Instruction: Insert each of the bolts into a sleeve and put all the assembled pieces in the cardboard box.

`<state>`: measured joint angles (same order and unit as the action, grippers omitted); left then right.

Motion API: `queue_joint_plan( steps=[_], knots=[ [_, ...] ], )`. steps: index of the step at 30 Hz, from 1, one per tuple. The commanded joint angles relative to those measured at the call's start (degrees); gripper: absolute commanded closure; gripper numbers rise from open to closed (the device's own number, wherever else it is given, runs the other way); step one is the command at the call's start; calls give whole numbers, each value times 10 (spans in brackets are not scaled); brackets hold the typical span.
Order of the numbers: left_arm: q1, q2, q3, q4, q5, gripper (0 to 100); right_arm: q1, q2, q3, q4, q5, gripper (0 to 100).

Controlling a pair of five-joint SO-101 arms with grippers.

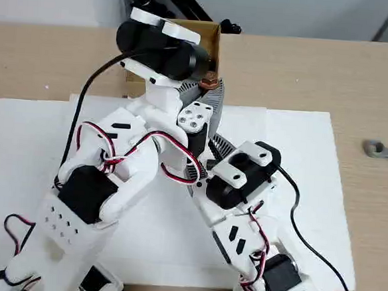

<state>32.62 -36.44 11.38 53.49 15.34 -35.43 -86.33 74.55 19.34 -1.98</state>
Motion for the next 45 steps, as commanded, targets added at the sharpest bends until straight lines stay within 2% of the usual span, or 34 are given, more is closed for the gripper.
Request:
queue_joint_plan(
  steps=[1,36,45],
  knots=[
    [-3,-1,-2,-18,-1,994,0,-10,-19,-3,-9,995],
    [-27,-7,46,-43,0,994,1,-10,-25,-3,-9,995],
    [7,-7,7,46,-10,994,1,-10,-25,-3,-9,995]
  ],
)
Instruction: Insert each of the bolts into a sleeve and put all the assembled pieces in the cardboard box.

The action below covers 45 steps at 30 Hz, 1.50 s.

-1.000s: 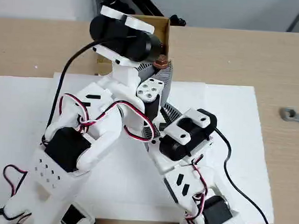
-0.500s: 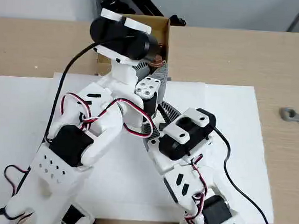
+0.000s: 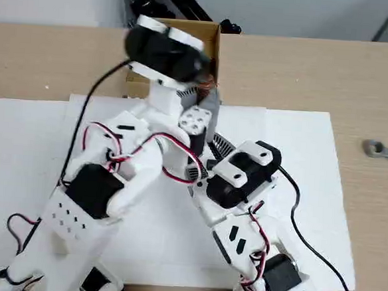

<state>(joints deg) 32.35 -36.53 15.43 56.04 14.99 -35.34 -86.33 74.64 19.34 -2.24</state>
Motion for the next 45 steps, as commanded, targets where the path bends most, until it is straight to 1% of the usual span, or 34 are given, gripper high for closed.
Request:
queue_joint_plan(
  steps=[1,5,14,15,19,22,27,30,34,38,45],
  knots=[
    [10,-6,-36,30,-17,994,0,-10,-26,-3,-6,995],
    [10,-6,-57,60,-40,994,0,-10,-26,-3,-6,995],
    [9,-6,-77,73,-41,992,0,-10,-26,-3,-6,995],
    [9,-6,-79,81,-42,987,0,-10,-26,-3,-6,995],
    [12,-1,-111,144,-38,902,1,-6,-39,2,-6,995],
    [11,0,-137,171,-38,885,1,-4,-41,2,-6,995],
    [9,0,-160,193,-38,864,1,-3,-41,2,-6,995],
    [8,0,-184,195,-38,858,5,-3,-42,2,-6,995],
    [-1,0,-200,196,-40,855,27,1,-53,3,-7,995],
    [-4,0,-200,196,-39,855,48,44,-91,3,-35,995],
    [-1,0,-200,195,-38,857,37,94,-121,0,-35,995]
  ],
)
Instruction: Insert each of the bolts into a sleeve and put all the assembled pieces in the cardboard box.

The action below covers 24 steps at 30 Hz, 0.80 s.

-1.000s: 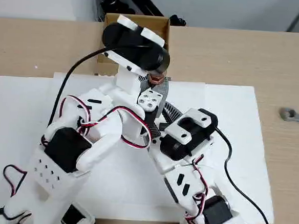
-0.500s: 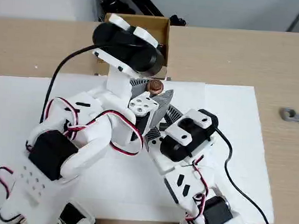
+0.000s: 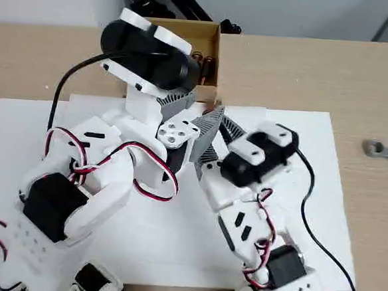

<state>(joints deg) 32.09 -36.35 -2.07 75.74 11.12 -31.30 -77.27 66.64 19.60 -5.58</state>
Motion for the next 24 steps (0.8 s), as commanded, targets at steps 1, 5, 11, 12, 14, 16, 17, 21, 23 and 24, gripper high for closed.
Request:
queue_joint_plan(
  steps=[1,5,11,12,14,16,17,21,23,24],
  knots=[
    [2,-1,-25,-3,1,857,-9,3,-41,-2,-1,995],
    [-3,-2,-27,-4,1,859,-15,7,-44,-5,-1,995],
    [-91,-2,-28,-18,-3,880,-7,44,-75,0,0,995],
    [-110,-2,-28,-18,-3,887,0,61,-89,0,-1,995],
    [-147,-2,-26,-14,-4,904,11,104,-129,0,-3,995],
    [-185,-2,-25,-14,-4,934,20,157,-172,0,-4,995],
    [-200,-2,-24,-14,-8,949,23,183,-193,-2,-4,995],
    [-240,-6,-24,0,-66,994,35,291,-272,-6,-4,995],
    [-256,-7,-24,23,-78,994,37,342,-312,-6,-5,995],
    [-262,-7,-24,36,-80,994,37,367,-334,-6,-5,995]
  ],
)
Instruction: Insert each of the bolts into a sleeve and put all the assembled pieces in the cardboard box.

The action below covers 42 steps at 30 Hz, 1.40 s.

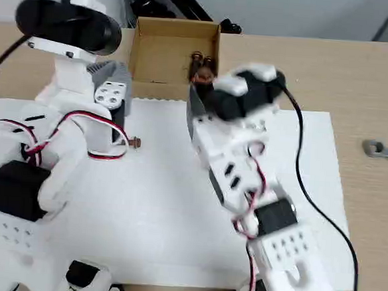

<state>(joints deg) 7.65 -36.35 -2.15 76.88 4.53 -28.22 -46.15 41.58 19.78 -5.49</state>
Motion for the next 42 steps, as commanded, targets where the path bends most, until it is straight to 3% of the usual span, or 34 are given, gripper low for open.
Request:
queue_joint_plan(
  steps=[1,4,12,17,27,40,42],
  knots=[
    [-27,-5,-23,39,-14,994,7,83,-106,-7,-6,995],
    [-60,-2,-16,79,-15,994,7,171,-178,-7,-6,995],
    [-123,-7,83,82,-16,994,36,444,-404,-8,-8,995],
    [-123,-7,111,83,-53,994,51,597,-549,-7,-7,991],
    [-123,-7,137,84,-55,994,51,863,-777,-7,-4,991],
    [-122,-5,137,85,-54,994,69,1066,-935,-2,-6,986],
    [-122,-4,138,85,-54,994,67,1069,-935,-2,-8,939]
  ],
)
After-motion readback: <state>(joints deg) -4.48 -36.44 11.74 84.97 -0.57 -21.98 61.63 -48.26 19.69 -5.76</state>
